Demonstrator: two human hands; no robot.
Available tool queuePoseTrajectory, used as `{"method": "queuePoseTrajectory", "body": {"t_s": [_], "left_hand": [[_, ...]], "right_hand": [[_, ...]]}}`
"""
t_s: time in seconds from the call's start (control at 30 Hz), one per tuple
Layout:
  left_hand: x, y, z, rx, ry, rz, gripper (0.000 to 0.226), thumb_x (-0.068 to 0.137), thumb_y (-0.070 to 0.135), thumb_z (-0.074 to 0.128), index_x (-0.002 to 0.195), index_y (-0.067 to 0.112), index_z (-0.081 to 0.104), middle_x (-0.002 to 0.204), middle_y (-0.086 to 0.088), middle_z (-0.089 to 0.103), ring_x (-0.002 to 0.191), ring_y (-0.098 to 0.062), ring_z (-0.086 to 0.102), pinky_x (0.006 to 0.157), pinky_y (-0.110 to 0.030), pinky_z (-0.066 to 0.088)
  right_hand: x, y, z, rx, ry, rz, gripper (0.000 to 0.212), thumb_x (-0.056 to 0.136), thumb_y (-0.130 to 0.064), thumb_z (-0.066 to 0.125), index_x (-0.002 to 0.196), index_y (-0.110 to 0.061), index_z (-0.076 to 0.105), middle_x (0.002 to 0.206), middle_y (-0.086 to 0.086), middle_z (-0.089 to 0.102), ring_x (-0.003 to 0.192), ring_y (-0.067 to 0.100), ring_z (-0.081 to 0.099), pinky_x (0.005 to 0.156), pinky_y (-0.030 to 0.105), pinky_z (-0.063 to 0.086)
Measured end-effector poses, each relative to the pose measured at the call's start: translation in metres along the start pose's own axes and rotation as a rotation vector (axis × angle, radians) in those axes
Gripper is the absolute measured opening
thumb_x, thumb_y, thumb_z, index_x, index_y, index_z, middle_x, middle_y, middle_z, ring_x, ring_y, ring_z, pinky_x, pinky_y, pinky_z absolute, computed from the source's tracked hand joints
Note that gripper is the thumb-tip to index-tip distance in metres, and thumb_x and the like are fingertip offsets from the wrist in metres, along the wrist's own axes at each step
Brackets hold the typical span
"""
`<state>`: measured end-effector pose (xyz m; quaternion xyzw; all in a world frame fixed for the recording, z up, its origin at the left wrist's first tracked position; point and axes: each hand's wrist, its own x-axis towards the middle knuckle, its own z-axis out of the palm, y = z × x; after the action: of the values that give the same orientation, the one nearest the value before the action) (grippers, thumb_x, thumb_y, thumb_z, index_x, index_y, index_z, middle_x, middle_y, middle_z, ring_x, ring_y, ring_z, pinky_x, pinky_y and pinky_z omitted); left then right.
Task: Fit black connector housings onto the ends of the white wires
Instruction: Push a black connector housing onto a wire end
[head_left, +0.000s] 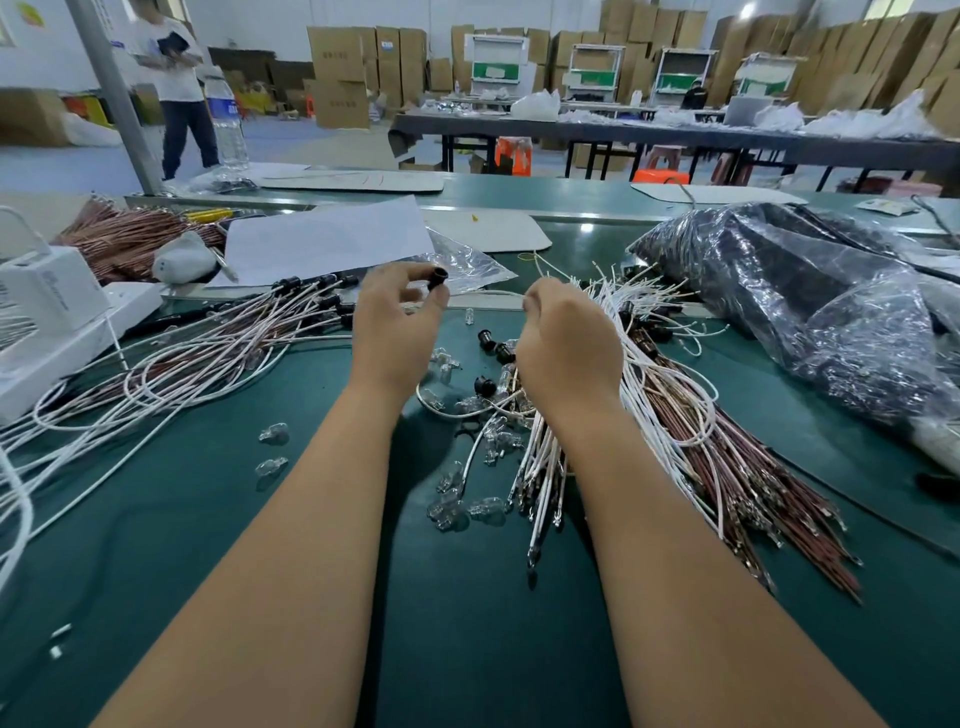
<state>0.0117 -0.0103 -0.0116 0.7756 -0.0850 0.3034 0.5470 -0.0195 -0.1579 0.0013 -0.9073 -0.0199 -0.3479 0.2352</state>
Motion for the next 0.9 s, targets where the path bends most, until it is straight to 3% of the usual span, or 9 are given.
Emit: {"method": "queuePoseTrajectory", "body": {"t_s": [0.1, 0.2, 0.27, 0.33, 0.43, 0.53, 0.63, 0.77, 0.9], "left_hand": [[0.0010, -0.0023, -0.0025, -0.062, 0.027, -0.090, 0.013, 0.089, 0.010, 0.067, 0.102, 0.012, 0.066, 0.098, -0.004, 0.069, 0.079, -0.006, 0.063, 0.075, -0.022, 0.054], [0.0009, -0.0033, -0.0035, -0.017, 0.033, -0.118, 0.013, 0.087, 0.006, 0.067, 0.100, 0.010, 0.069, 0.085, -0.003, 0.070, 0.077, -0.013, 0.067, 0.080, -0.030, 0.057], [0.0002, -0.0042, -0.0035, -0.034, 0.001, -0.159, 0.018, 0.085, 0.003, 0.067, 0.102, 0.007, 0.071, 0.086, -0.006, 0.072, 0.076, -0.012, 0.068, 0.081, -0.028, 0.057], [-0.0005, -0.0051, -0.0030, -0.039, -0.025, -0.186, 0.023, 0.083, 0.001, 0.069, 0.105, 0.007, 0.072, 0.087, -0.006, 0.072, 0.075, -0.012, 0.067, 0.082, -0.026, 0.057], [0.0002, -0.0061, -0.0012, -0.063, -0.044, -0.238, 0.024, 0.081, 0.002, 0.071, 0.104, 0.007, 0.072, 0.084, -0.002, 0.071, 0.077, -0.014, 0.066, 0.087, -0.031, 0.056], [0.0010, -0.0075, 0.0002, -0.119, -0.059, -0.313, 0.023, 0.082, 0.002, 0.069, 0.105, 0.006, 0.071, 0.082, -0.004, 0.070, 0.077, -0.015, 0.066, 0.089, -0.033, 0.056], [0.0013, -0.0087, 0.0010, -0.166, -0.071, -0.343, 0.024, 0.086, -0.001, 0.064, 0.108, 0.006, 0.070, 0.083, -0.005, 0.069, 0.076, -0.014, 0.066, 0.088, -0.029, 0.055], [0.0005, -0.0059, 0.0013, -0.282, -0.074, -0.395, 0.028, 0.089, -0.011, 0.056, 0.114, -0.002, 0.065, 0.093, -0.009, 0.067, 0.080, -0.013, 0.066, 0.084, -0.020, 0.055], [0.0000, -0.0020, 0.0021, -0.429, -0.095, -0.421, 0.030, 0.089, -0.014, 0.055, 0.113, 0.004, 0.060, 0.097, -0.008, 0.066, 0.084, -0.013, 0.066, 0.081, -0.019, 0.056]], "right_hand": [[-0.0001, 0.0020, 0.0002, 0.180, -0.008, 0.083, 0.022, 0.099, -0.019, 0.046, 0.111, -0.022, 0.065, 0.090, 0.003, 0.065, 0.074, 0.017, 0.053, 0.052, 0.023, 0.029], [0.0000, 0.0012, -0.0001, 0.308, 0.043, 0.106, 0.016, 0.096, -0.034, 0.056, 0.103, -0.031, 0.070, 0.082, -0.003, 0.054, 0.077, 0.015, 0.051, 0.052, 0.021, 0.029], [0.0007, 0.0012, 0.0000, 0.331, 0.062, 0.105, 0.014, 0.095, -0.028, 0.059, 0.098, -0.023, 0.072, 0.081, -0.004, 0.049, 0.081, 0.018, 0.052, 0.056, 0.024, 0.034], [0.0013, 0.0025, 0.0016, 0.330, 0.054, 0.099, 0.014, 0.096, -0.016, 0.057, 0.096, -0.011, 0.070, 0.085, -0.001, 0.054, 0.087, 0.020, 0.055, 0.069, 0.027, 0.041], [0.0001, 0.0028, 0.0029, 0.345, 0.036, 0.112, 0.019, 0.096, -0.009, 0.051, 0.101, -0.008, 0.069, 0.096, 0.004, 0.063, 0.097, 0.022, 0.057, 0.079, 0.024, 0.040], [-0.0015, 0.0019, 0.0029, 0.393, 0.008, 0.166, 0.021, 0.096, -0.015, 0.052, 0.102, -0.024, 0.070, 0.093, -0.001, 0.057, 0.086, 0.019, 0.055, 0.069, 0.024, 0.039], [-0.0018, 0.0036, 0.0033, 0.450, -0.016, 0.213, 0.009, 0.092, -0.028, 0.062, 0.092, -0.033, 0.068, 0.087, -0.006, 0.050, 0.075, 0.013, 0.048, 0.064, 0.021, 0.035], [0.0001, 0.0073, 0.0046, 0.560, -0.001, 0.281, 0.006, 0.092, -0.024, 0.064, 0.086, -0.026, 0.065, 0.090, 0.000, 0.051, 0.066, 0.003, 0.042, 0.057, 0.006, 0.034], [0.0030, 0.0100, 0.0051, 0.669, 0.030, 0.343, 0.006, 0.094, -0.016, 0.061, 0.088, -0.015, 0.063, 0.092, 0.005, 0.051, 0.055, -0.003, 0.050, 0.049, 0.005, 0.036]]}}
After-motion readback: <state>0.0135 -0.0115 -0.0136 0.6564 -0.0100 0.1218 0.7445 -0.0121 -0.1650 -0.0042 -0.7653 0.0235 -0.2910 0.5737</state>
